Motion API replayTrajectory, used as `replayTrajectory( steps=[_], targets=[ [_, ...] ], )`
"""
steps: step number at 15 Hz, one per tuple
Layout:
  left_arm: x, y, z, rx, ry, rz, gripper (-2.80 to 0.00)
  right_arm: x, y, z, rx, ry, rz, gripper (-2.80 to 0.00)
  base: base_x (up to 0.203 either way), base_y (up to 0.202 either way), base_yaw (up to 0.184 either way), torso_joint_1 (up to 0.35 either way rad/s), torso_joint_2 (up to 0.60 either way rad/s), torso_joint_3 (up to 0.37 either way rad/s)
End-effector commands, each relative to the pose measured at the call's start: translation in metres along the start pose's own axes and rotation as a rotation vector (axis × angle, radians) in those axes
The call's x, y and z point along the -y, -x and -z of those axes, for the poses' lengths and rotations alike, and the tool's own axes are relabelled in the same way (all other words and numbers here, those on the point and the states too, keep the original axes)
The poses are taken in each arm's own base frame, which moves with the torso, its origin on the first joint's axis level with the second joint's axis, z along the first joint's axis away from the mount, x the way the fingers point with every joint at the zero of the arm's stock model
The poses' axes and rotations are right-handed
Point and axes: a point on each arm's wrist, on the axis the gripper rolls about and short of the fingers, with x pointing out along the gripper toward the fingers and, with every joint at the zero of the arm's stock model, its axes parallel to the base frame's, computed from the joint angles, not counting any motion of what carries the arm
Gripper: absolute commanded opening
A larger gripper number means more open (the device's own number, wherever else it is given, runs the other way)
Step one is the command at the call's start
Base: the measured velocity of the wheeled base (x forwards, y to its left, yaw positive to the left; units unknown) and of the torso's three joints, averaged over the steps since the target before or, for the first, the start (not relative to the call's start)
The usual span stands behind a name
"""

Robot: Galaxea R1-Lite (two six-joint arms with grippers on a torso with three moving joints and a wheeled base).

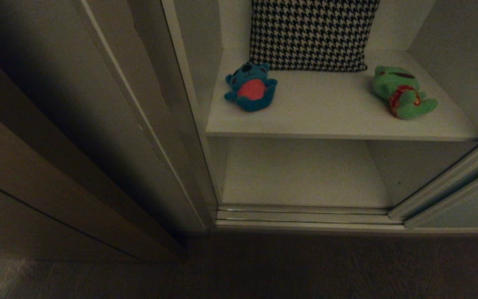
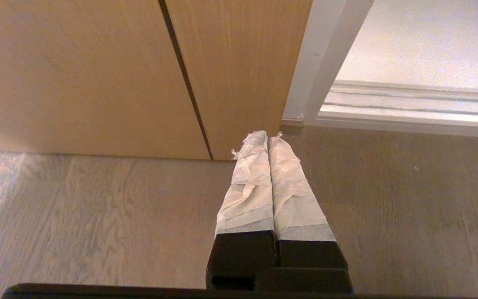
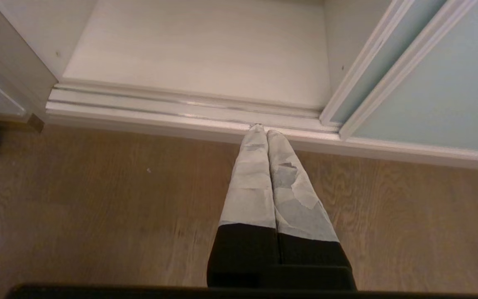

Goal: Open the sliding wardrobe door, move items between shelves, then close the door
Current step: Place the green doll on the higher shelf, then close the door

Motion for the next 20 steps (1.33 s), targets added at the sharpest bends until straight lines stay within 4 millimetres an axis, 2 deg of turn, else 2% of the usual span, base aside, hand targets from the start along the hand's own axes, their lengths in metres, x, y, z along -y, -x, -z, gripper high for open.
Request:
replayTrajectory(
  steps=[1,20],
  targets=[
    [0.0,-0.0001,0.0,-0.002,0.001,0.0,-2.8,-0.0002,0.0014,0.0037,0.01,-0.034,-0.006,-2.8,0.0,0.0,0.0,0.0,0.0,0.0],
    [0.0,-0.0004,0.0,-0.002,-0.001,0.001,-2.8,-0.0002,0.0014,0.0036,0.011,-0.045,-0.006,-2.8,0.0,0.0,0.0,0.0,0.0,0.0]
  ],
)
